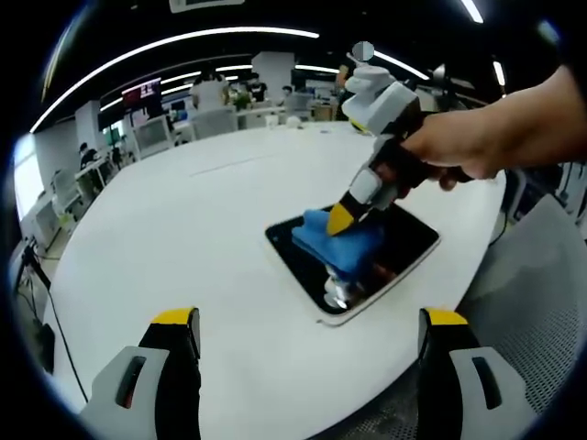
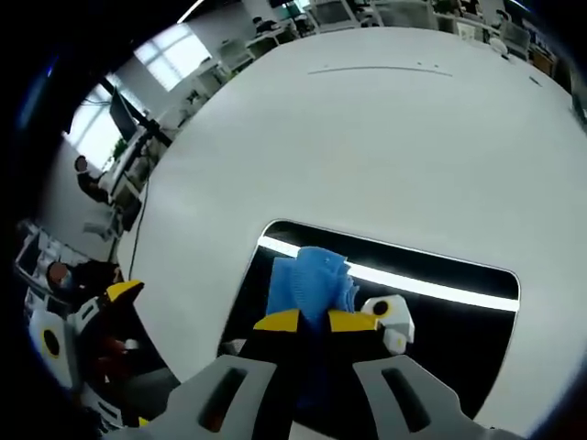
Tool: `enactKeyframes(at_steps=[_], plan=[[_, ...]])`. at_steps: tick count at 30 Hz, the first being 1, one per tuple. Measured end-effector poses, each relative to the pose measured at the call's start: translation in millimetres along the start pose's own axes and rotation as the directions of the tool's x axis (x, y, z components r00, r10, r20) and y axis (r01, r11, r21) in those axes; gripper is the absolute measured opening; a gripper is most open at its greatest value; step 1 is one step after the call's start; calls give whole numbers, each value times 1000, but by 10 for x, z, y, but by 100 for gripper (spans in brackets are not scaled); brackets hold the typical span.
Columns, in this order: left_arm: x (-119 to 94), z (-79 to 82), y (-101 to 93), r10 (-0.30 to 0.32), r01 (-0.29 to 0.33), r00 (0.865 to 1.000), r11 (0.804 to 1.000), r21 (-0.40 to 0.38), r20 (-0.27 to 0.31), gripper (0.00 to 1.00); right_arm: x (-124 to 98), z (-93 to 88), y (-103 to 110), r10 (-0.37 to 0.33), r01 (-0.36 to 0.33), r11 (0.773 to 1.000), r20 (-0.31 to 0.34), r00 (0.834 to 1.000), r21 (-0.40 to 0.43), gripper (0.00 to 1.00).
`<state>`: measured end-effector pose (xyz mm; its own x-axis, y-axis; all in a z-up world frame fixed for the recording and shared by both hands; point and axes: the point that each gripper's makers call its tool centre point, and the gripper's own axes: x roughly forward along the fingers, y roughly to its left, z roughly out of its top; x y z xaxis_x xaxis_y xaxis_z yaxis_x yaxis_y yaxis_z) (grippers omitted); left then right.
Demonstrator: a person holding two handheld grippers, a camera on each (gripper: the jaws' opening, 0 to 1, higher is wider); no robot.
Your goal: Wipe the mirror surface with the cleaning cloth until all visible marks leave the cleaned area.
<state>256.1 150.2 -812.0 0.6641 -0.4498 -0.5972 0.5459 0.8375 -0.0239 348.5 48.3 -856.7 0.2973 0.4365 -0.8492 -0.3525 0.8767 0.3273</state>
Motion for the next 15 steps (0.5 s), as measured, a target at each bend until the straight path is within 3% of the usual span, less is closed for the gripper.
enactKeyframes(at_steps=[15], plan=[[-13,-10,-3,0,0,1000,1000,5,-12,99,-125,-82,-192,-6,6,1000,4,1000,-3,4]])
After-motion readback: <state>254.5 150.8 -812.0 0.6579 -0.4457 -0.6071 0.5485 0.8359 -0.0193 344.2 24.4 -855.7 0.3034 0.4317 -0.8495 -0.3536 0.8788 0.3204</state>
